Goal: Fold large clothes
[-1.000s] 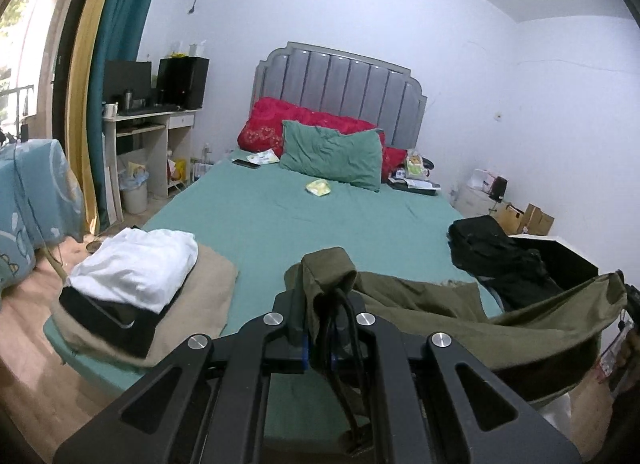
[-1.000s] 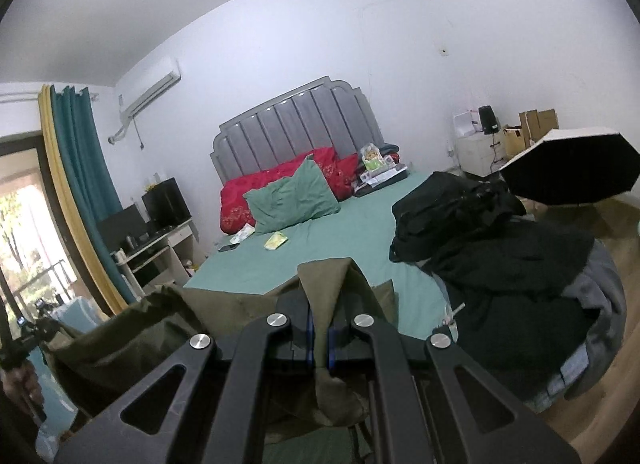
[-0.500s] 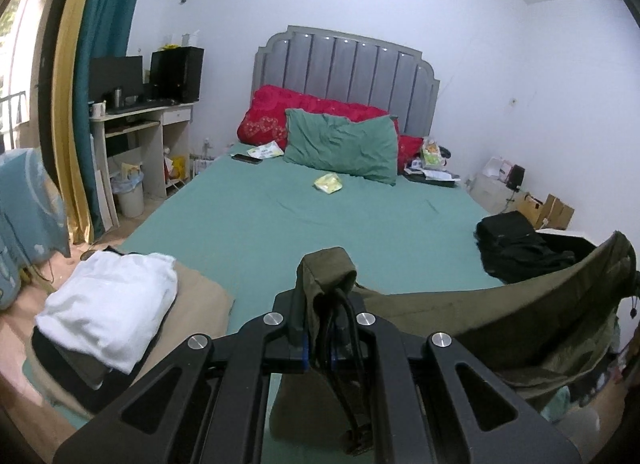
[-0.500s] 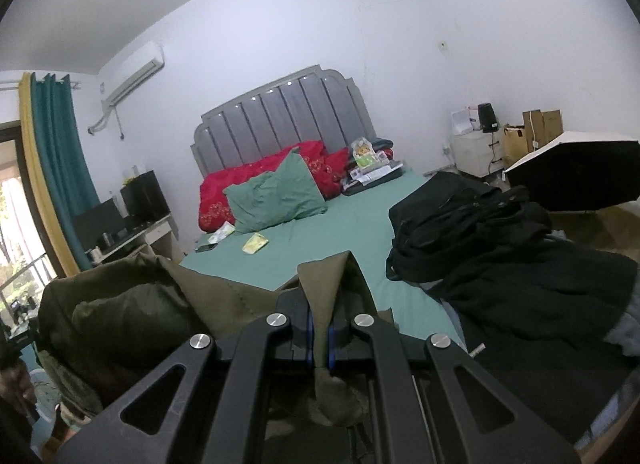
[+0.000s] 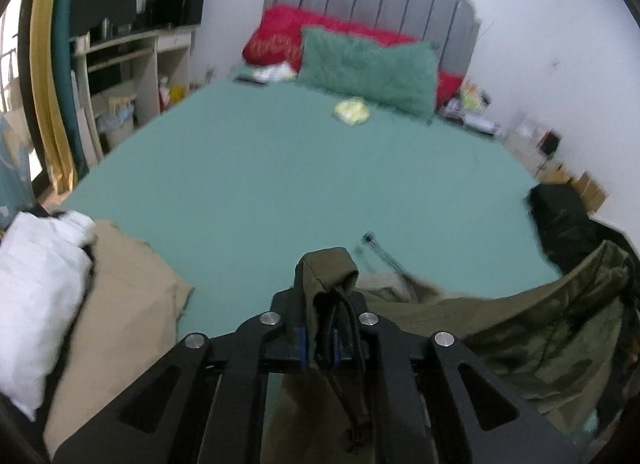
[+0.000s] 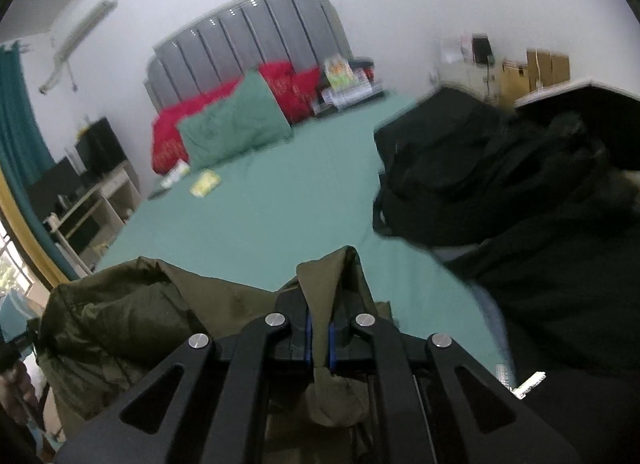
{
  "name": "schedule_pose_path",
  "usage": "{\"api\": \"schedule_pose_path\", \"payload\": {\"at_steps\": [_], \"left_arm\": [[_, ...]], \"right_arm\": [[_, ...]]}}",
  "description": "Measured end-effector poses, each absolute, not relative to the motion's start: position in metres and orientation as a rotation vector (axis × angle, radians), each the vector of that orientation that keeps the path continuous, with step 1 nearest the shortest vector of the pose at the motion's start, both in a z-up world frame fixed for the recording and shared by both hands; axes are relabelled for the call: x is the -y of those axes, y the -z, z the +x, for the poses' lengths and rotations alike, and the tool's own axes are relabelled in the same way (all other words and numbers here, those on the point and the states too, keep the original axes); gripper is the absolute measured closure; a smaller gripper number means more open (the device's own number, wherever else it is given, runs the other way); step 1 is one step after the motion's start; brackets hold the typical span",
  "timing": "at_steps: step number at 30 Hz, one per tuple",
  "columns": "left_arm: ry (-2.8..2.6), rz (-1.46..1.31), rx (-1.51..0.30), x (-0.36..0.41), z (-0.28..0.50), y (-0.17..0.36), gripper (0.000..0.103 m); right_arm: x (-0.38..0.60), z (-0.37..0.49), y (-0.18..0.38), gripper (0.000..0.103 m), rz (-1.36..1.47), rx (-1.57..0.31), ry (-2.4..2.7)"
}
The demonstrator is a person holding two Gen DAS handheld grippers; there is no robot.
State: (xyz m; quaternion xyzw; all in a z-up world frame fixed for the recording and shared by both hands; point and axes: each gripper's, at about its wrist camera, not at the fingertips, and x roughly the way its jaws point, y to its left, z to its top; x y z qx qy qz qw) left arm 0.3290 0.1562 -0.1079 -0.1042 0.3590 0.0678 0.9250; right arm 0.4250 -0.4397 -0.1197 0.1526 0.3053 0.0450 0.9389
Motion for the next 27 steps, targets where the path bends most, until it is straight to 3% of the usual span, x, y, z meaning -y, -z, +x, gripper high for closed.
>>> {"api": "schedule_pose_path", "payload": {"at_steps": [1,3,5,8,11,13,14,15,16,22,26,27], "left_arm": [[-0.154,-0.201,-0.756,-0.156,0.336,0.117,0.084],[-0.189,-0.166,-0.799,-0.156,0.354,0.142,0.061],[-0.187,-0.147,-0.822,-0.155,0.364,0.154,0.049],[-0.219,-0.063,-0.785,-0.149,0.362,0.147,0.046],[-0.205,-0.046,-0.706,-0.138,0.345,0.122,0.04],[-0.146,-0.032,-0.671,-0.126,0.338,0.109,0.038],[-0.083,-0.018,-0.668,-0.116,0.335,0.104,0.037],[-0.013,-0.017,-0.678,-0.107,0.335,0.102,0.037],[0.039,-0.018,-0.688,-0.101,0.337,0.102,0.037],[0.26,0.114,-0.77,-0.053,0.345,0.11,0.037],[0.305,0.186,-0.849,-0.037,0.362,0.13,0.037],[0.318,0.178,-0.891,-0.036,0.367,0.138,0.037]], "right_arm": [[0.438,0.441,0.135,0.097,0.312,-0.667,-0.09],[0.439,0.464,0.161,0.097,0.318,-0.736,-0.086],[0.439,0.485,0.188,0.096,0.32,-0.812,-0.085],[0.428,0.509,0.218,0.096,0.227,-0.952,-0.131],[0.431,0.507,0.212,0.095,0.194,-0.959,-0.161],[0.433,0.493,0.194,0.084,0.162,-0.901,-0.166],[0.433,0.485,0.185,0.056,0.129,-0.873,-0.148],[0.432,0.48,0.177,0.008,0.092,-0.841,-0.121],[0.432,0.472,0.167,0.001,0.055,-0.804,-0.091],[0.422,0.437,0.119,0.001,0.04,-0.627,-0.274],[0.377,0.421,0.135,0.001,-0.086,-0.693,-0.575],[0.365,0.42,0.144,0.006,-0.131,-0.74,-0.618]]}}
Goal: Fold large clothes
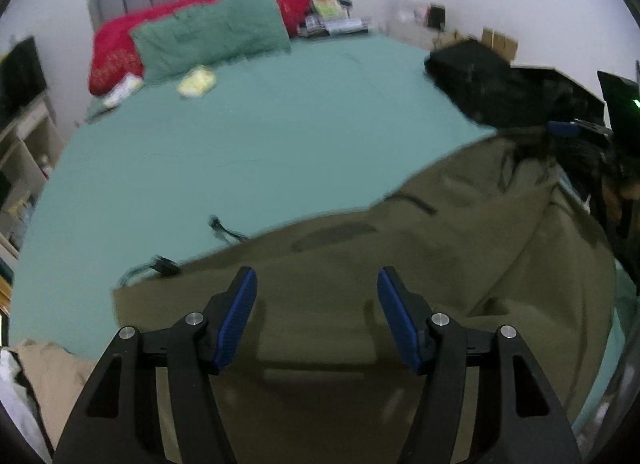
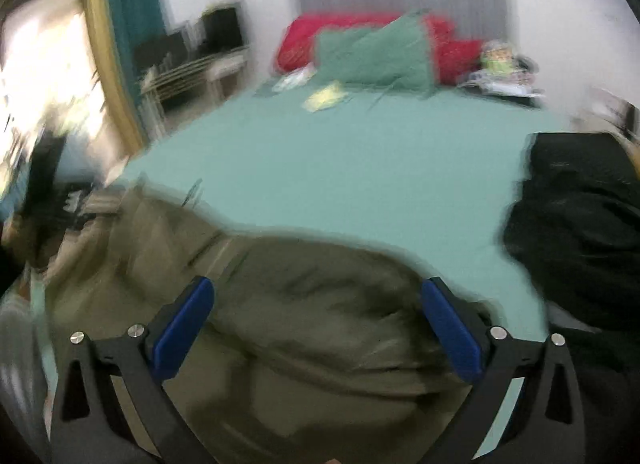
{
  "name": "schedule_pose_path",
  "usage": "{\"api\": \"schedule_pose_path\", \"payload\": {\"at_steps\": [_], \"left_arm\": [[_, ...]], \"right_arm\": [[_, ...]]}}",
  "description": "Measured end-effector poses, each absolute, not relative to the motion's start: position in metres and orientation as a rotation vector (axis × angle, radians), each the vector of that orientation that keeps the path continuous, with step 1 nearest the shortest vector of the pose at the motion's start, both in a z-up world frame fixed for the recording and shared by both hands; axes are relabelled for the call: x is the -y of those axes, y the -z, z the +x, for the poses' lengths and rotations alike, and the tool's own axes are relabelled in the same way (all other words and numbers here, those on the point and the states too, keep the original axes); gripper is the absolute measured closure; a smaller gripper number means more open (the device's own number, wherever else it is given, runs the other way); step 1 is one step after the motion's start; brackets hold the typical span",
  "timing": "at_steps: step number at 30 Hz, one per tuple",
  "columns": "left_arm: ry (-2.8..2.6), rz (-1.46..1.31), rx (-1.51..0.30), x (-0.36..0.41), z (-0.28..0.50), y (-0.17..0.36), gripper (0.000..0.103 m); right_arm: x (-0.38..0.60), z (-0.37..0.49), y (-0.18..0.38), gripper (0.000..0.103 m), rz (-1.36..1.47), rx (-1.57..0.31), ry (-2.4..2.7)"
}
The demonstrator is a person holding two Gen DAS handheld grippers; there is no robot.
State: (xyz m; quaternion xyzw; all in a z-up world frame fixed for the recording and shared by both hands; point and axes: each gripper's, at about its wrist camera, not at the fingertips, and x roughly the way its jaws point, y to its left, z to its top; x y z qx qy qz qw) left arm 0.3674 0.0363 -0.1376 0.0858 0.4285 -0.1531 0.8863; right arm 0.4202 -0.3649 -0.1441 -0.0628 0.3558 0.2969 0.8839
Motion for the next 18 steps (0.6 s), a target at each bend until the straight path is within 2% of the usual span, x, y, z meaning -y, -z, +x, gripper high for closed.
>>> {"api": "schedule_pose_path", "payload": {"at_steps": [1,2,3,5,6,7,8,9,11,13,14,15,16,17,18], "left_arm": [[0.328,0.163,-0.932,-0.037,0.373,0.145,0.037],[0.333,0.155,-0.961,-0.037,0.376,0.151,0.037],[0.342,0.153,-0.995,-0.036,0.379,0.16,0.037],[0.357,0.168,-1.013,-0.033,0.379,0.171,0.037],[0.357,0.175,-1.013,-0.031,0.374,0.174,0.042],[0.361,0.175,-1.008,-0.031,0.374,0.176,0.051],[0.358,0.185,-1.002,-0.029,0.376,0.178,0.081],[0.325,0.201,-0.994,-0.03,0.379,0.179,0.097],[0.231,0.2,-0.961,-0.034,0.389,0.178,0.097],[0.092,0.176,-0.941,-0.049,0.402,0.177,0.097],[0.007,0.149,-0.933,-0.061,0.408,0.174,0.097],[-0.051,0.112,-0.922,-0.075,0.411,0.171,0.097],[-0.08,0.077,-0.914,-0.087,0.411,0.166,0.097],[-0.099,0.041,-0.909,-0.1,0.409,0.16,0.096],[-0.111,0.022,-0.903,-0.112,0.404,0.155,0.088]], "right_arm": [[0.354,0.419,0.156,0.013,-0.171,-0.793,-0.658],[0.349,0.416,0.164,0.036,-0.196,-0.823,-0.685],[0.344,0.415,0.172,0.064,-0.225,-0.854,-0.708],[0.337,0.415,0.184,0.091,-0.286,-0.89,-0.708],[0.335,0.414,0.186,0.099,-0.31,-0.884,-0.699],[0.335,0.415,0.183,0.099,-0.321,-0.85,-0.664],[0.336,0.42,0.178,0.1,-0.291,-0.831,-0.631],[0.335,0.427,0.174,0.1,-0.265,-0.82,-0.61],[0.332,0.445,0.168,0.1,-0.242,-0.804,-0.492],[0.322,0.461,0.166,0.09,-0.251,-0.794,-0.403],[0.315,0.462,0.162,0.062,-0.291,-0.766,-0.351],[0.309,0.459,0.156,0.02,-0.344,-0.714,-0.28],[0.307,0.458,0.154,0.003,-0.361,-0.681,-0.27],[0.309,0.451,0.147,0.001,-0.358,-0.632,-0.269],[0.315,0.444,0.141,0.001,-0.33,-0.6,-0.26]]}}
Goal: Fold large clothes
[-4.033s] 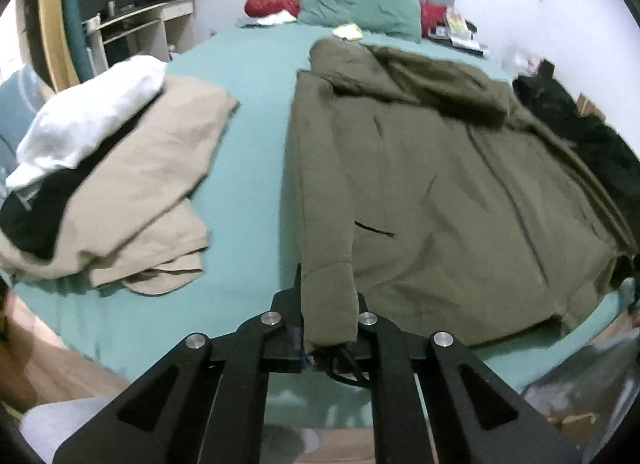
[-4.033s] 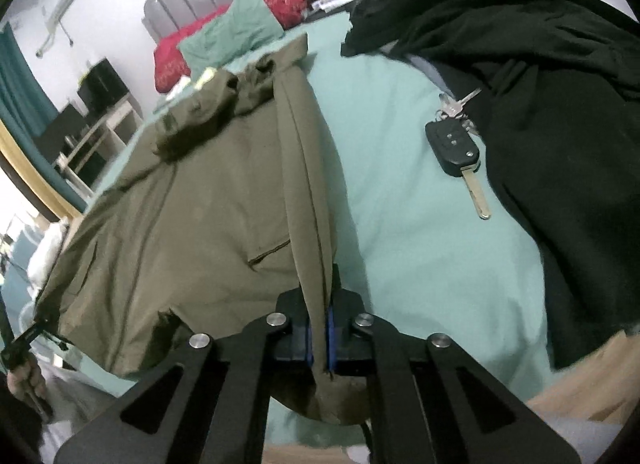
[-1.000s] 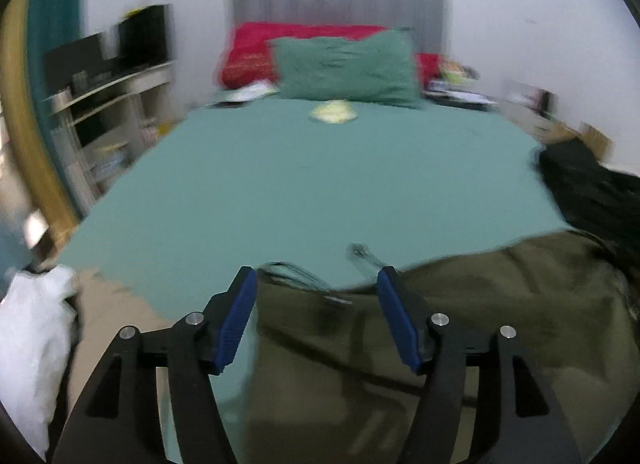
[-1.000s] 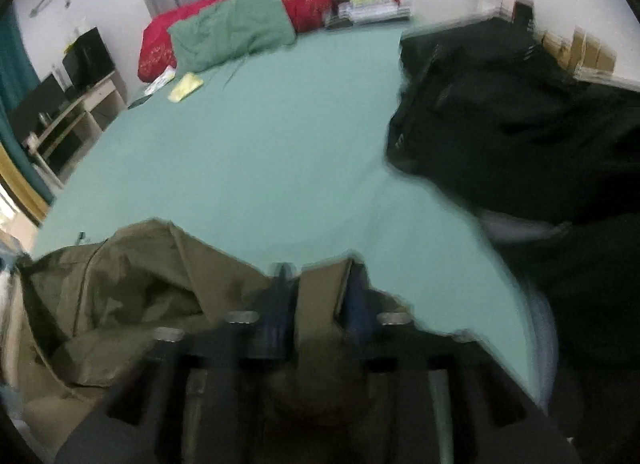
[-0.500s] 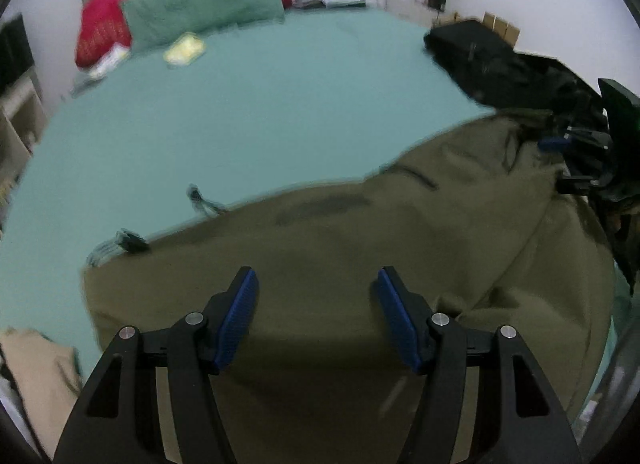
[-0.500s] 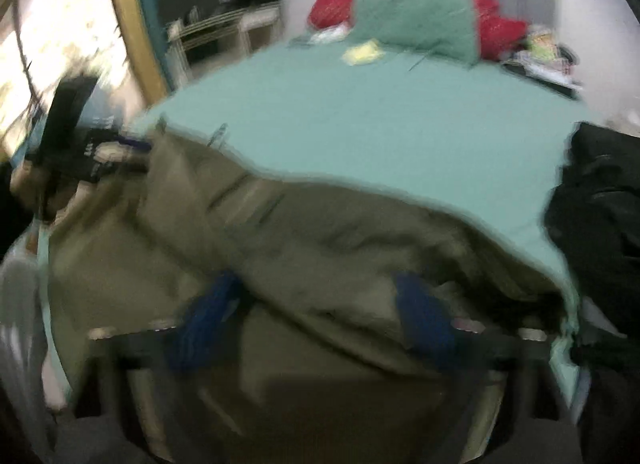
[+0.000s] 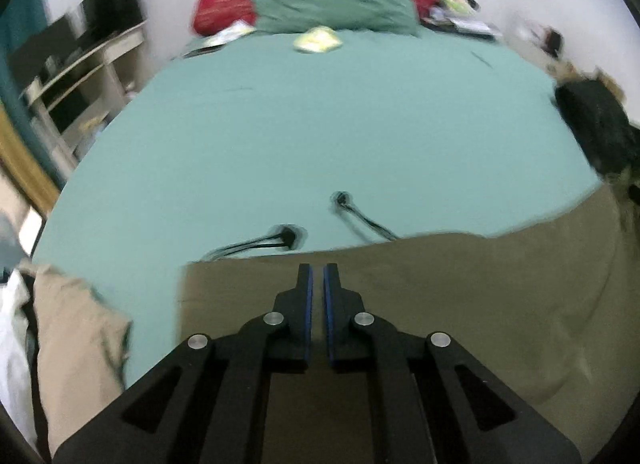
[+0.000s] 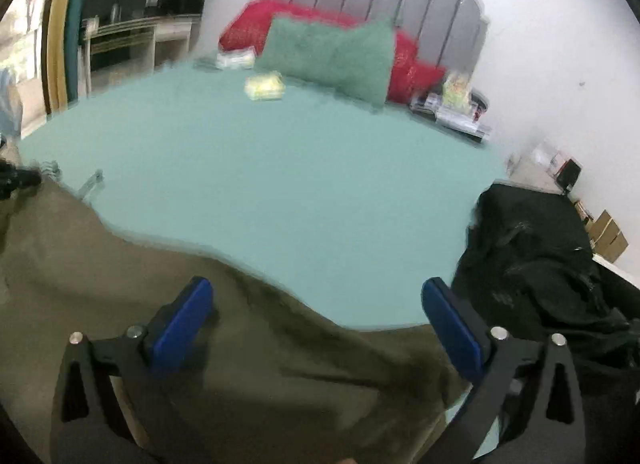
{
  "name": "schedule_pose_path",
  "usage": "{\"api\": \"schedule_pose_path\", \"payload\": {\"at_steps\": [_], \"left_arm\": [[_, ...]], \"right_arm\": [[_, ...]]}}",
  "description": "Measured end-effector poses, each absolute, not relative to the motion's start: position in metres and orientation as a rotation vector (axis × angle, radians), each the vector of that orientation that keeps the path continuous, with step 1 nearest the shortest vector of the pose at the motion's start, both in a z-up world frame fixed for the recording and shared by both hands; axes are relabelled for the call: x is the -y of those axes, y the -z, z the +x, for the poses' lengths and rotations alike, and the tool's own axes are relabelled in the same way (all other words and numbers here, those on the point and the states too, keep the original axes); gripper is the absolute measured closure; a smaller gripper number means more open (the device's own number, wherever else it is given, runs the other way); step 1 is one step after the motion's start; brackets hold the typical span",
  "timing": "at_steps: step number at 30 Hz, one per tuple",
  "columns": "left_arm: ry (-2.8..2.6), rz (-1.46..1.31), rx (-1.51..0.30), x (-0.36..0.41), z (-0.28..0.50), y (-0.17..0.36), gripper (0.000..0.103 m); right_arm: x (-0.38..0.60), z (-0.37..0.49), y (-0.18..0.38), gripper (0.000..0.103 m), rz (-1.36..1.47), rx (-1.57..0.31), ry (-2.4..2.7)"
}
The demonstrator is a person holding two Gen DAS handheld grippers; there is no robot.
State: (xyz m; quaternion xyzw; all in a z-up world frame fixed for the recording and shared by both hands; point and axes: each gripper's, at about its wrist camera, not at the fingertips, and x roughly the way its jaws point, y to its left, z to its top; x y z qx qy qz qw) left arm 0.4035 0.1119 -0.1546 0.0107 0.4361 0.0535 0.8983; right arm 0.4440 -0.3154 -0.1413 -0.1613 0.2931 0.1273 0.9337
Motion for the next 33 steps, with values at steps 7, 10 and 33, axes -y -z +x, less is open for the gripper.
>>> {"api": "schedule_pose_path", "payload": {"at_steps": [7,10,33], "left_arm": [[-0.118,-0.088,-0.888,-0.165,0.317,0.143,0.044],[-0.124,-0.156,-0.892,-0.178,0.27,0.154,0.039],[-0.114,-0.235,-0.951,-0.156,0.145,0.177,0.098]], "right_arm": [[0.38,0.389,0.142,0.001,-0.164,-0.662,-0.18],[0.419,0.361,0.161,0.001,-0.029,-0.739,-0.121],[0.45,0.19,0.201,0.088,0.427,-0.83,-0.094]]}}
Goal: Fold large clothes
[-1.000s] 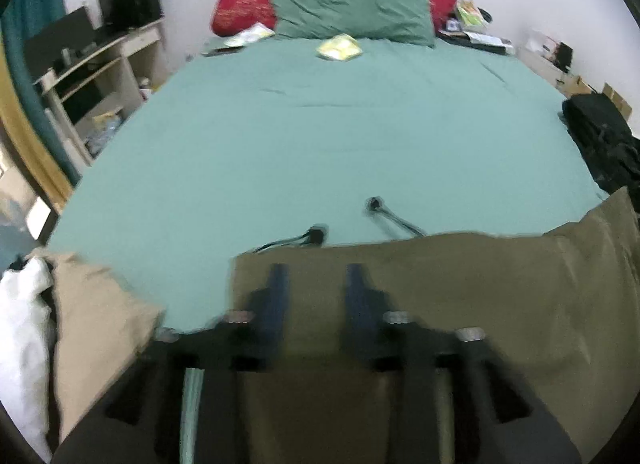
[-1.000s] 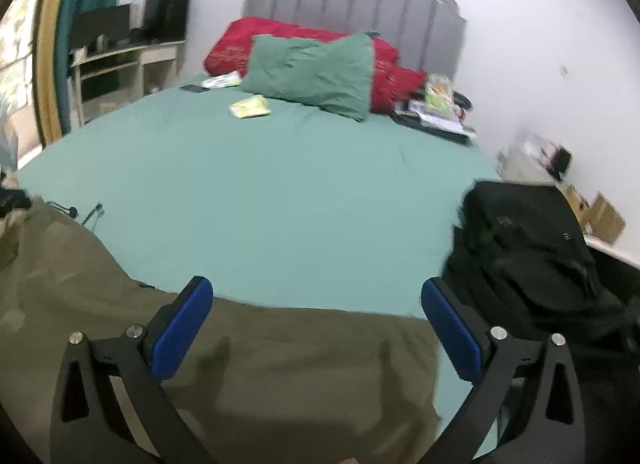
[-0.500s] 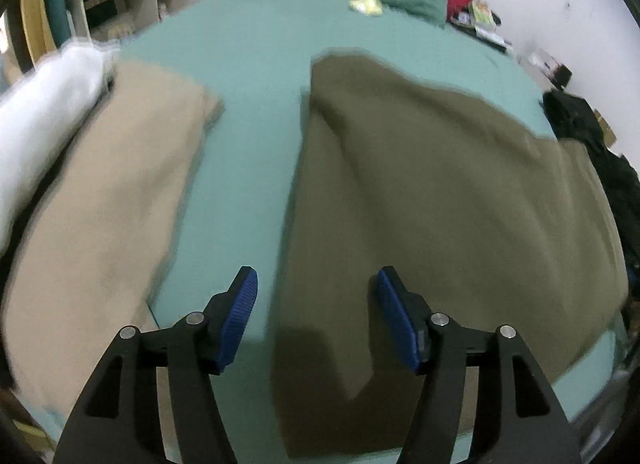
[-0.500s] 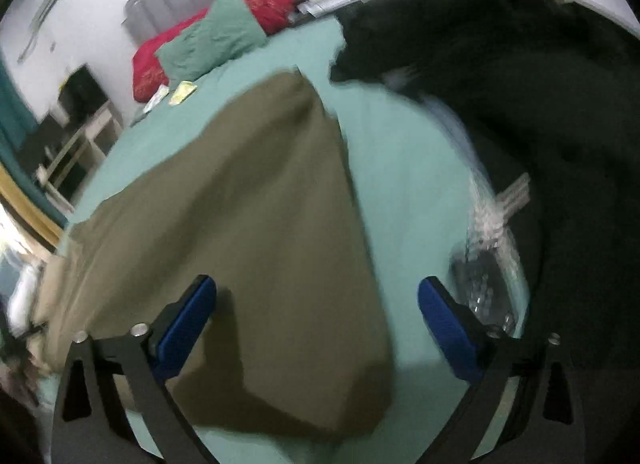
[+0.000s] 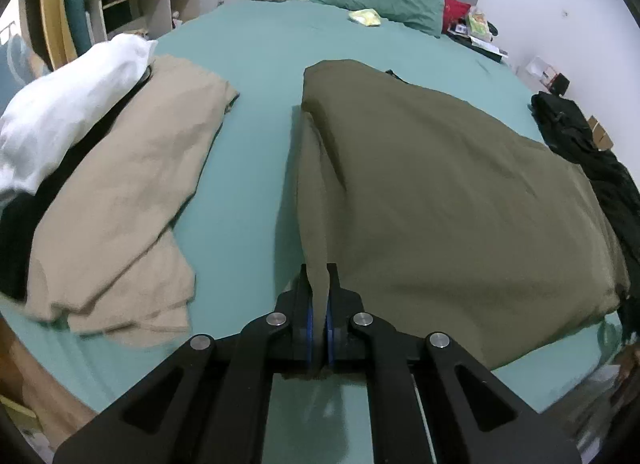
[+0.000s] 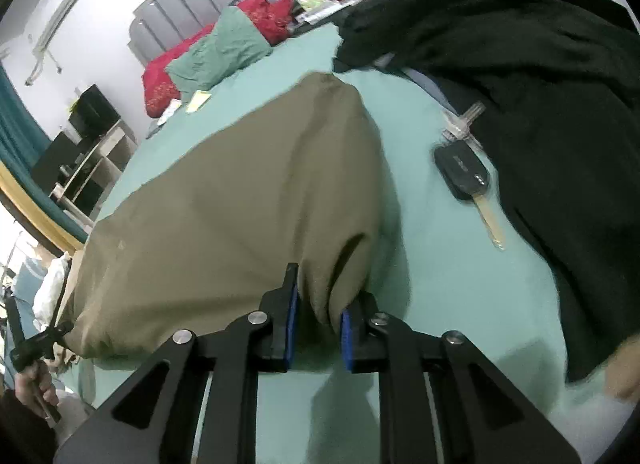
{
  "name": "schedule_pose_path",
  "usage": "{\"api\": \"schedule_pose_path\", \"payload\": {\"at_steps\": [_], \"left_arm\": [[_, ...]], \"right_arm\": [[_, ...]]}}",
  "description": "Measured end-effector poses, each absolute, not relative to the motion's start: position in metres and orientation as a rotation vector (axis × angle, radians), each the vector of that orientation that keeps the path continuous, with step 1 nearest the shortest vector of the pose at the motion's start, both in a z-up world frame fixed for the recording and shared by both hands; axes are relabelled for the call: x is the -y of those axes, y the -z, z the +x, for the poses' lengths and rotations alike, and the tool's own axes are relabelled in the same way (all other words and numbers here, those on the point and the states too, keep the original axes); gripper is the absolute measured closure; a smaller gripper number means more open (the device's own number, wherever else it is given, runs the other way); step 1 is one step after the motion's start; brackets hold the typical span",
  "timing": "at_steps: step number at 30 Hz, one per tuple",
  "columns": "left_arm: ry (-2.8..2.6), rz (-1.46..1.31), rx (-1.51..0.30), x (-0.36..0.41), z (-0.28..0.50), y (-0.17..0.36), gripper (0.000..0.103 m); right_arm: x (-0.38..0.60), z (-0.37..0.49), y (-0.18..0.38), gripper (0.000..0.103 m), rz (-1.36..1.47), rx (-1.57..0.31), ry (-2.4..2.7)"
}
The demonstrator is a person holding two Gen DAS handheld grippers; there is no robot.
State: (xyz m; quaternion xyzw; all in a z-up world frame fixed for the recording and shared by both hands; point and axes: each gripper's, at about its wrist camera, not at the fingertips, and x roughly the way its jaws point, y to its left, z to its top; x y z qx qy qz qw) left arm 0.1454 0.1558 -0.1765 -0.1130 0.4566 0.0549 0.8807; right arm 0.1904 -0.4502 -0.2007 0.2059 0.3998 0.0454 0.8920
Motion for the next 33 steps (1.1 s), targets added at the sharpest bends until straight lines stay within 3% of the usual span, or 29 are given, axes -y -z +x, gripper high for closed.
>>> {"api": "schedule_pose_path", "payload": {"at_steps": [8,10,12,14,20,27,33], "left_arm": [[-0.086,-0.171,-0.997,-0.148,0.125,0.175,0.095],[-0.099,-0.194,-1.016,-0.154,0.127,0.176,0.087],[-0.115,-0.22,-0.985,-0.16,0.128,0.167,0.067],[-0.113,-0.22,-0.942,-0.16,0.131,0.154,0.062],[-0.096,-0.132,-0.909,-0.154,0.176,0.138,0.061],[-0.115,-0.048,-0.883,-0.142,0.242,0.139,0.061],[-0.122,-0.041,-0.938,-0.154,0.299,0.162,0.061]], "right_arm": [[0.455,0.176,0.209,0.085,0.383,-0.873,-0.048],[0.457,0.179,0.209,0.076,0.382,-0.872,-0.035],[0.46,0.176,0.204,0.061,0.353,-0.861,0.013],[0.462,0.171,0.191,0.047,0.308,-0.788,0.081],[0.453,0.188,0.156,0.037,0.19,-0.631,0.105],[0.43,0.282,0.141,0.037,0.132,-0.644,-0.053],[0.405,0.382,0.156,0.031,-0.121,-0.746,-0.093]]}}
